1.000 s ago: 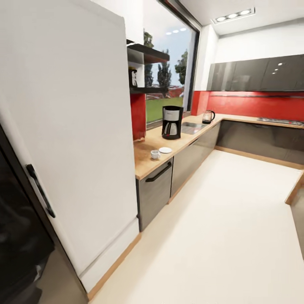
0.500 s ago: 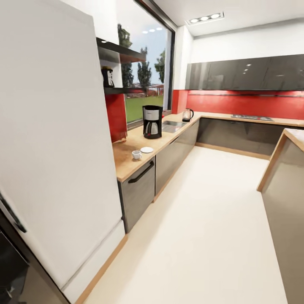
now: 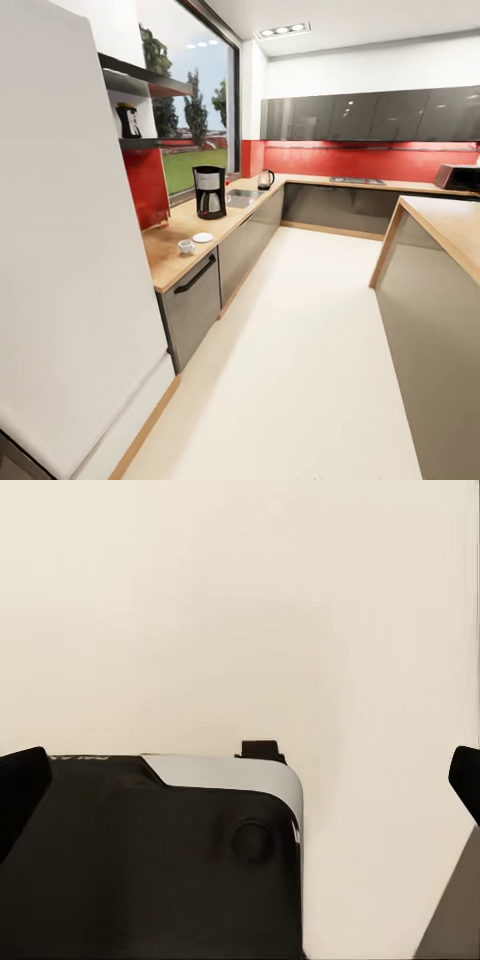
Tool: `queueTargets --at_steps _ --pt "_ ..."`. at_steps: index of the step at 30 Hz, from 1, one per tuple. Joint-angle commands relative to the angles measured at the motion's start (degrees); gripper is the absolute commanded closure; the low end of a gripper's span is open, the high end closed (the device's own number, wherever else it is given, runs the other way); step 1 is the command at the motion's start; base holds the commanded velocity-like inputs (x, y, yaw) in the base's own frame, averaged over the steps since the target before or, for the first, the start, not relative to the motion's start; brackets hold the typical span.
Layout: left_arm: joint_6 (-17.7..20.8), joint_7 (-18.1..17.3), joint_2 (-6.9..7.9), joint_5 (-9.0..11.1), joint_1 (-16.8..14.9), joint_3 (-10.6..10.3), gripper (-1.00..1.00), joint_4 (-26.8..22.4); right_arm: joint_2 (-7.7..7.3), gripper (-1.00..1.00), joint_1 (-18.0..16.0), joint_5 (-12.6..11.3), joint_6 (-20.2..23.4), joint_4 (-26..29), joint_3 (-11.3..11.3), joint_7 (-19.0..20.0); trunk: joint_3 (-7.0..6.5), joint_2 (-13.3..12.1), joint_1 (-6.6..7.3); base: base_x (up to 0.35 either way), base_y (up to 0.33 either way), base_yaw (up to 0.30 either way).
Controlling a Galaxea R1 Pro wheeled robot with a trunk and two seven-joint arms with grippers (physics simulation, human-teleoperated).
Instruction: Set up a coffee station on the kitchen countertop: keep the coffee maker on the countertop, move the bottle of coffee from the kitchen shelf to the counter next to the coffee maker, place a paper coffee filter on top of the coffee maker, put the saucer next to the coffee maker with the coffee cup on the saucer, and place the electric kettle next to the coffee maker.
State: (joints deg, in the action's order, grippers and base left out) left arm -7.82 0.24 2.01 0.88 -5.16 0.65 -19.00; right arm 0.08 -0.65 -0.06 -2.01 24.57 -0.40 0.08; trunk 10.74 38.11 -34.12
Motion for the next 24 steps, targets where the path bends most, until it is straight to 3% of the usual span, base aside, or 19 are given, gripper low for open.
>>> queueTargets --at_steps 1,24 --pt "-0.17 0.02 -0.01 0.09 -0.02 0.05 -1.0 0.01 0.01 -1.0 -0.05 -0.02 -0.19 -0.02 -0.04 0.01 -0.06 -0.35 0.22 0.0 0.0 -0.289" --pt "-0.18 0.02 0.01 0.09 -0.02 0.06 -1.0 0.01 0.01 -1.0 -0.05 0.02 -0.25 0.04 -0.04 0.01 -3.38 -9.57 5.27 0.0 0.0 -0.289"
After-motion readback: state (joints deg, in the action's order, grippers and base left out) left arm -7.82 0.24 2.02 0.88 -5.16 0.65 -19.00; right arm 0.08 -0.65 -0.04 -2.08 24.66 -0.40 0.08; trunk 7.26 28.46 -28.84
